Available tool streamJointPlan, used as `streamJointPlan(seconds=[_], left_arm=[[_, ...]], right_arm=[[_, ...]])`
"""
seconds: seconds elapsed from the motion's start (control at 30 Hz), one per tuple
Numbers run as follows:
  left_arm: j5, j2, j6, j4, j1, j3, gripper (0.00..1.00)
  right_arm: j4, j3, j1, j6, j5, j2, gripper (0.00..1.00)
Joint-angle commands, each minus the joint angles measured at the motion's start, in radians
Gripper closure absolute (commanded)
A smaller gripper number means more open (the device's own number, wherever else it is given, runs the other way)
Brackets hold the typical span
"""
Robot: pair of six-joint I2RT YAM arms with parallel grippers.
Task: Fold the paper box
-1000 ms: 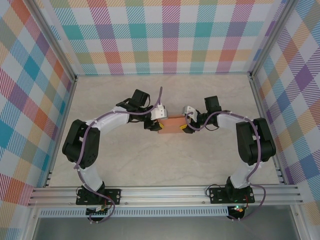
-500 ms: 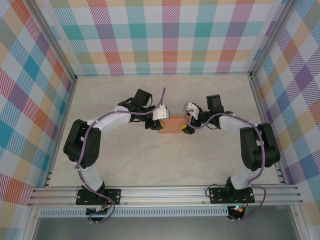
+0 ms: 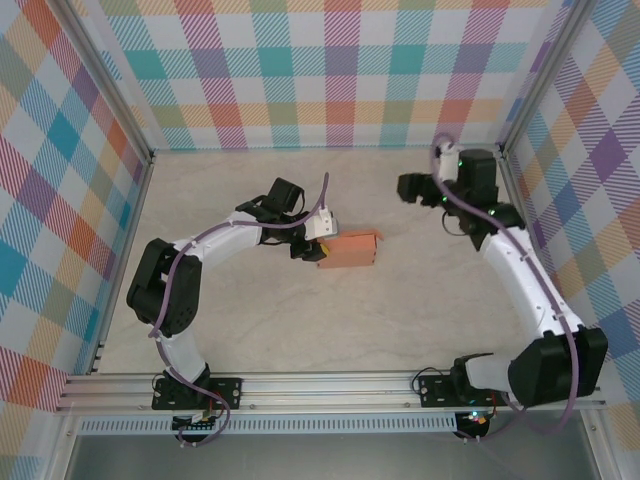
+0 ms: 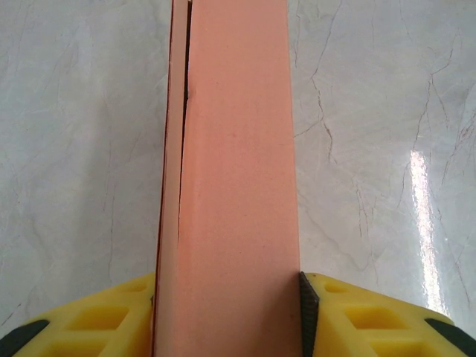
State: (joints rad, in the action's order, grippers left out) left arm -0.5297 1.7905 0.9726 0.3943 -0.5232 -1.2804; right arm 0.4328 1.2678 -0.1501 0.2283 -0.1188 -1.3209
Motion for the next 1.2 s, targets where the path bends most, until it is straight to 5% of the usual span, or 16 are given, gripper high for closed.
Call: streamJointPlan(seconds=[0.0, 0.27, 0.9, 1.17], left_arm=[[0.031, 0.015, -0.034, 0.117, -0.006, -0.004, 0.55], [0.027, 0.021, -0.031, 0.107, -0.006, -0.007, 0.54], [0.019, 0.056, -0.005, 0.141, -0.006, -0.034, 0.54], [0.014, 0.077, 0.005, 0.161, -0.006, -0.062, 0.53]], right_arm=[[0.440, 0.166, 0.047, 0.294, -0.087, -0.181, 0.16], [0.531, 0.303, 0.026, 0.419, -0.457, -0.443, 0.11], [0.517, 0.280, -0.092, 0.621, -0.496, -0.506, 0.44], [0.504, 0.274, -0.106, 0.639, -0.479, -0.519, 0.45]])
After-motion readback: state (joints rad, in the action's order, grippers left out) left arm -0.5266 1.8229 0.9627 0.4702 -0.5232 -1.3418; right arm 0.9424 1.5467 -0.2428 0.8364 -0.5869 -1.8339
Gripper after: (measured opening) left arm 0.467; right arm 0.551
